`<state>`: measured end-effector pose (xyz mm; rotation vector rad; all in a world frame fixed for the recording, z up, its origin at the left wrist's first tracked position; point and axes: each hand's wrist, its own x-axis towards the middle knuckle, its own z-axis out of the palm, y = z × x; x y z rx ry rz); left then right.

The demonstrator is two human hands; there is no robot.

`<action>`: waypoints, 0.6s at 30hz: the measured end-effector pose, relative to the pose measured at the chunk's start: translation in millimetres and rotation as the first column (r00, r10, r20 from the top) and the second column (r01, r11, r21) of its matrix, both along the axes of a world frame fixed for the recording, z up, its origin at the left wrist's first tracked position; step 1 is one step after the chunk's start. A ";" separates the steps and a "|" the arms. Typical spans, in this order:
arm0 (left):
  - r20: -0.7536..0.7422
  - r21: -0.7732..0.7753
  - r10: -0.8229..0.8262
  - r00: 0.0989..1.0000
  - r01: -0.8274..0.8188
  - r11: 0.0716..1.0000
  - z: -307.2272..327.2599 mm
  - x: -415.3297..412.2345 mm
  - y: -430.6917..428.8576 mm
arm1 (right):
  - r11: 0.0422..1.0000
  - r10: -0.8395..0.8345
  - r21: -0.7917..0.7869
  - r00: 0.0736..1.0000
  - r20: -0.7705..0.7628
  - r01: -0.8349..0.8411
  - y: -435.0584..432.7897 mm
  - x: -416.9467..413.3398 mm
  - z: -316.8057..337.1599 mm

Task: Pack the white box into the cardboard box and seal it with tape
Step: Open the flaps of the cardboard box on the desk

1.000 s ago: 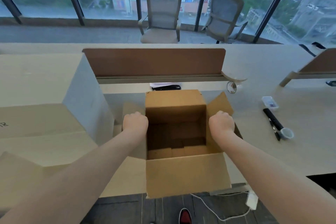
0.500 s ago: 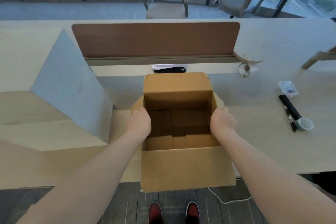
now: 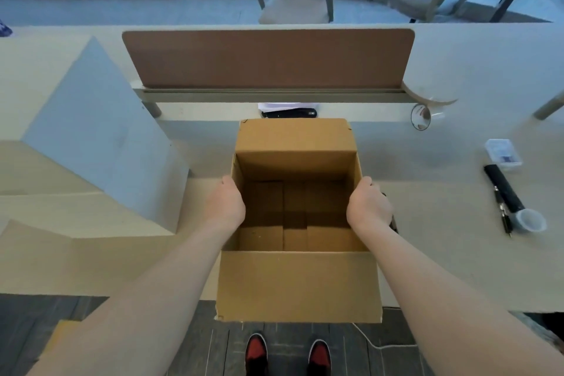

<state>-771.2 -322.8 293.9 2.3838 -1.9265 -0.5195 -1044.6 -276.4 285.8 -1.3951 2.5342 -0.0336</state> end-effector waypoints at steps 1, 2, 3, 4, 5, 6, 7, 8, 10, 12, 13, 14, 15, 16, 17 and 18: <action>-0.003 -0.010 0.024 1.000 -0.024 1.000 1.7 0.6 0.8 | 1.000 0.017 0.009 1.000 0.000 -0.017 1.4 -0.9 1.3; 0.005 -0.004 0.056 0.998 -0.056 0.998 2.8 2.7 0.9 | 0.999 0.030 0.016 1.000 0.003 -0.030 3.9 -2.3 3.6; 0.008 0.028 0.082 0.997 -0.083 0.996 8.6 3.3 3.2 | 0.999 0.037 0.028 0.999 0.003 -0.037 7.2 -4.5 6.3; 0.008 0.086 0.086 0.996 -0.086 0.993 16.6 1.9 7.8 | 0.998 0.045 0.046 0.999 0.003 -0.045 11.7 -7.0 9.3; 0.006 0.132 0.076 0.997 -0.076 0.988 26.5 -0.8 14.1 | 0.997 0.056 0.057 0.998 0.001 -0.056 17.5 -9.3 14.3; -0.008 0.148 0.068 0.998 -0.067 0.987 34.3 -1.7 19.5 | 0.996 0.075 0.059 0.997 -0.009 -0.074 23.0 -11.2 19.4; -0.026 0.141 0.064 0.998 -0.060 0.988 43.5 -2.7 25.0 | 0.994 0.100 0.057 0.995 -0.026 -0.098 27.7 -11.6 25.9; -0.041 0.130 0.065 0.997 -0.059 0.990 51.8 -1.8 28.8 | 0.991 0.125 0.049 0.991 -0.039 -0.123 31.2 -10.3 33.0; -0.096 0.097 0.058 0.994 -0.048 0.994 69.3 2.1 35.8 | 0.986 0.166 -0.003 0.986 -0.032 -0.166 34.0 -2.1 49.7; -0.175 0.060 0.059 0.983 -0.049 0.997 85.7 6.8 44.0 | 0.977 0.205 -0.063 0.979 0.001 -0.205 35.1 13.3 67.9; -0.216 0.043 0.062 0.974 -0.054 0.998 96.2 8.1 49.9 | 0.967 0.239 -0.089 0.971 0.012 -0.237 34.4 22.7 77.6; -0.248 0.019 0.050 0.968 -0.047 0.999 106.2 10.7 55.8 | 0.954 0.278 -0.119 0.960 0.025 -0.274 33.4 33.2 87.4; -0.277 -0.014 0.037 0.960 -0.042 0.999 115.8 14.8 60.1 | 0.939 0.317 -0.151 0.948 0.037 -0.309 31.5 45.3 98.9; -0.301 -0.045 0.023 0.953 -0.038 0.998 125.6 20.3 63.7 | 0.921 0.358 -0.181 0.933 0.044 -0.345 27.9 58.0 109.9; -0.325 -0.084 0.010 0.946 -0.040 0.996 137.0 26.2 66.7 | 0.902 0.393 -0.217 0.918 0.059 -0.372 23.1 72.0 122.5; -0.344 -0.127 -0.006 0.939 -0.041 0.991 149.8 33.4 68.3 | 0.884 0.425 -0.252 0.902 0.078 -0.394 17.2 86.3 135.0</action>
